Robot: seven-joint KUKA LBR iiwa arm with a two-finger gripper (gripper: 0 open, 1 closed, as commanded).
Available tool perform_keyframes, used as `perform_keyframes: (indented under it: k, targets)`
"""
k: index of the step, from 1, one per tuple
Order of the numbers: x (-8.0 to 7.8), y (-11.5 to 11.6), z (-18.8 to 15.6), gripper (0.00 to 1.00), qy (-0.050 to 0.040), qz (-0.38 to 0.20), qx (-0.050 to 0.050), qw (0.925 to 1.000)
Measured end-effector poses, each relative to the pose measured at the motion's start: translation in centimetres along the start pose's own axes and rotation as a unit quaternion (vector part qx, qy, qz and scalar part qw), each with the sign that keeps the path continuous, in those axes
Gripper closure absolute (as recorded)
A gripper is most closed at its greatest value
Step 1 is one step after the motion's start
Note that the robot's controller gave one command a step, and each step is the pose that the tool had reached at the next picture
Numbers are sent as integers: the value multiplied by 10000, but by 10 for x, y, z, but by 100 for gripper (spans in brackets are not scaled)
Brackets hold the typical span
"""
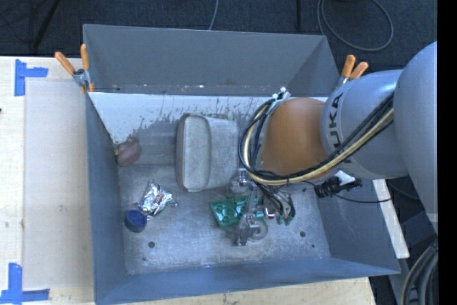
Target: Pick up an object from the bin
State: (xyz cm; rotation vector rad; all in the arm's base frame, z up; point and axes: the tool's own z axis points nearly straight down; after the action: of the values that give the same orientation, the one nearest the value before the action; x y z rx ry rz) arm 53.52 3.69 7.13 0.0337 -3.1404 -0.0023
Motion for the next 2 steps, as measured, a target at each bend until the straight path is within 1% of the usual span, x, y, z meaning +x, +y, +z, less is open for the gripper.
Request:
perform_keyframes:
  k: [2]
  targets:
    - [0, 0, 0, 0, 4, 54, 0, 10000]
